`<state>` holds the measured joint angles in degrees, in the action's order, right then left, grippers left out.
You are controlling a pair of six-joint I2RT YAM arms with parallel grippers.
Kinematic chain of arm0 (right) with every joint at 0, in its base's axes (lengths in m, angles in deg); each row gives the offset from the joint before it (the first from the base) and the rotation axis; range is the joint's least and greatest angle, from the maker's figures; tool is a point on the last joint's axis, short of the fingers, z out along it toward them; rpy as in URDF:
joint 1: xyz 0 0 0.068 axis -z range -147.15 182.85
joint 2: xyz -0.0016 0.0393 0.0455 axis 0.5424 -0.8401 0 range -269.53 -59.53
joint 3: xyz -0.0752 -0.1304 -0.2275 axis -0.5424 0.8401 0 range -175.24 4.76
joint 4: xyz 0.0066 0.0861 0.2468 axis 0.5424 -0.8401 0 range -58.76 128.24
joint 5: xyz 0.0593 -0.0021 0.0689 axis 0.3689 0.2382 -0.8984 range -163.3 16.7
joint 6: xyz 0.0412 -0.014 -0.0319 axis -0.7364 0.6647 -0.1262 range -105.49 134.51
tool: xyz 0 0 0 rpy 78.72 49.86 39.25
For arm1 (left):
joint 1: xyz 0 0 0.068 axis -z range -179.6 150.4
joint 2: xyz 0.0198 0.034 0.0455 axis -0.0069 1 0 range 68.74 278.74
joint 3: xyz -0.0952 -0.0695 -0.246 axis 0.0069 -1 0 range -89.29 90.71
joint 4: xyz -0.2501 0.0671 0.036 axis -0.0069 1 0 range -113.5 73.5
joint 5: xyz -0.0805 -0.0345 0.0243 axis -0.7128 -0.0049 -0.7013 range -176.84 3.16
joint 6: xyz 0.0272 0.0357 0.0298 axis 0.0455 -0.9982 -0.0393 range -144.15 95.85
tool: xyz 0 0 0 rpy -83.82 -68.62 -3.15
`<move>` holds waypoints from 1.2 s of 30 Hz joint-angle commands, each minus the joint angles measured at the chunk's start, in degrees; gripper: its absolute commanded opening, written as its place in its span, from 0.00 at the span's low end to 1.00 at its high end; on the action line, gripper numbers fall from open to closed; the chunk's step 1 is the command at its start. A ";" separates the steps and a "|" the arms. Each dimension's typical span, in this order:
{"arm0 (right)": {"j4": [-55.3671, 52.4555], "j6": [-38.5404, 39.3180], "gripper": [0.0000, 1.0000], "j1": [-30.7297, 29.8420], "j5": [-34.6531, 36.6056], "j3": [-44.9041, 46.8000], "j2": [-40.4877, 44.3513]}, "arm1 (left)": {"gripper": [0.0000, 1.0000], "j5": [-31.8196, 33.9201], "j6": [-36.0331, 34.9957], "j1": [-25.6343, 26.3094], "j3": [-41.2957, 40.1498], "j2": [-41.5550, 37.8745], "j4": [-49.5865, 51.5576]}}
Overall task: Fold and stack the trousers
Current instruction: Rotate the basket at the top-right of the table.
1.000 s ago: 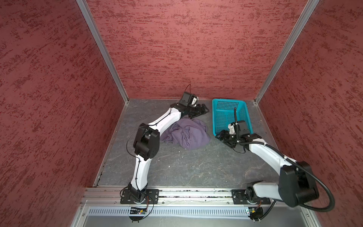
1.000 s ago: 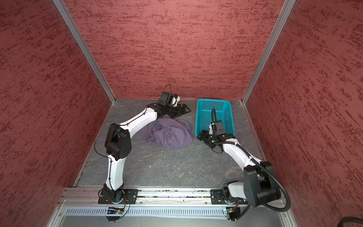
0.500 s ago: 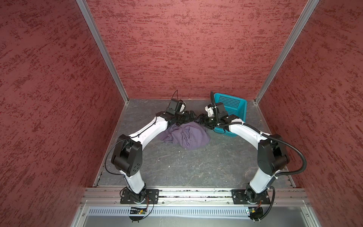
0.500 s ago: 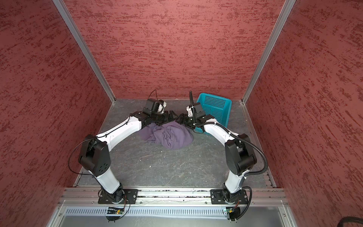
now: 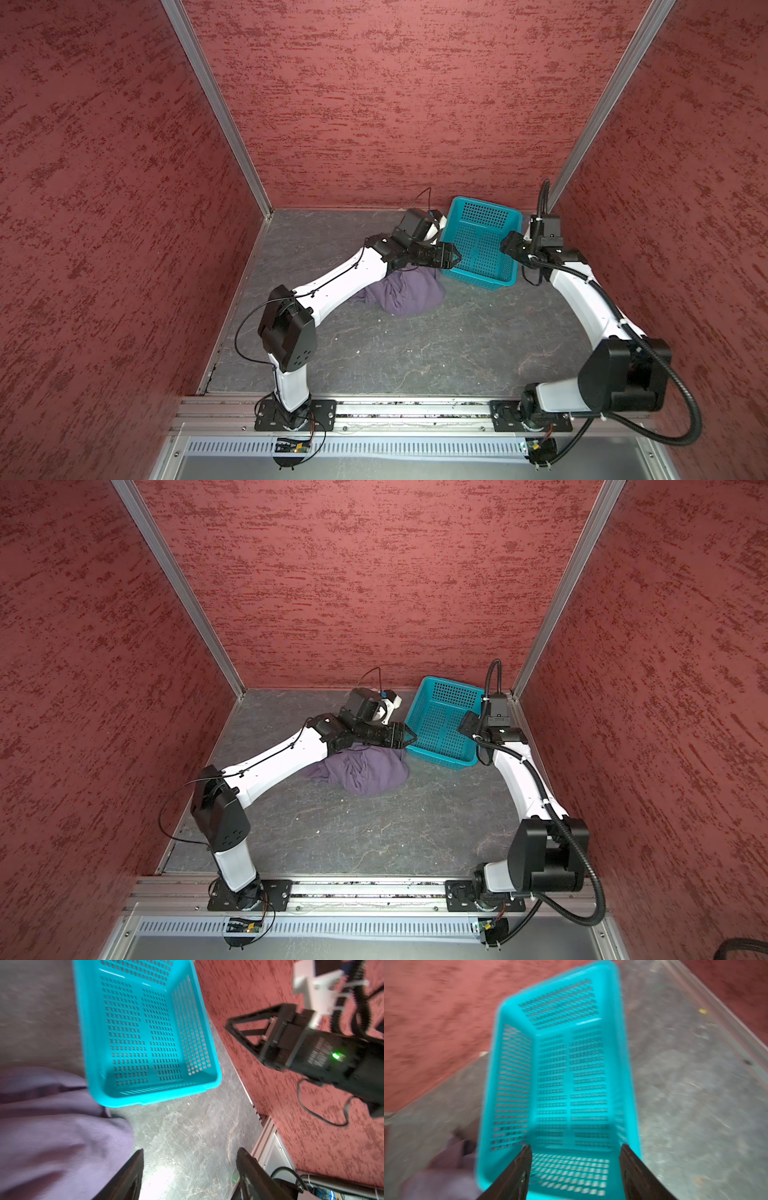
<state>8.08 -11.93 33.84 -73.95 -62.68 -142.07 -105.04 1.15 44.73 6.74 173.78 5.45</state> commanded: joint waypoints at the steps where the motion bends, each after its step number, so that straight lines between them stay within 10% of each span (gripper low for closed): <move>1: -1.61 1.91 0.68 1.67 3.10 1.99 -4.48 | 0.71 -0.30 -1.36 1.19 0.23 2.13 3.57; 10: 7.34 -0.30 0.61 3.21 0.17 5.03 -13.49 | 0.78 -1.84 4.15 4.65 -4.74 2.41 -0.09; 19: 18.60 -13.64 0.54 2.69 -11.52 19.99 -4.10 | 0.77 -2.51 6.48 1.47 -2.08 7.23 -4.10; 26: 27.98 -26.77 0.75 -9.68 -8.31 29.27 5.94 | 0.77 -7.37 8.36 -2.65 5.30 14.91 -7.11; 36: 25.23 -24.78 0.82 -13.99 -4.13 27.00 7.41 | 0.77 -10.25 8.58 -3.71 21.35 24.32 -3.95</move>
<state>33.13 -36.61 19.92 -80.99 -33.70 -136.10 -113.91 9.91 41.17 25.27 197.93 1.23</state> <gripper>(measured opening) 0.822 0.773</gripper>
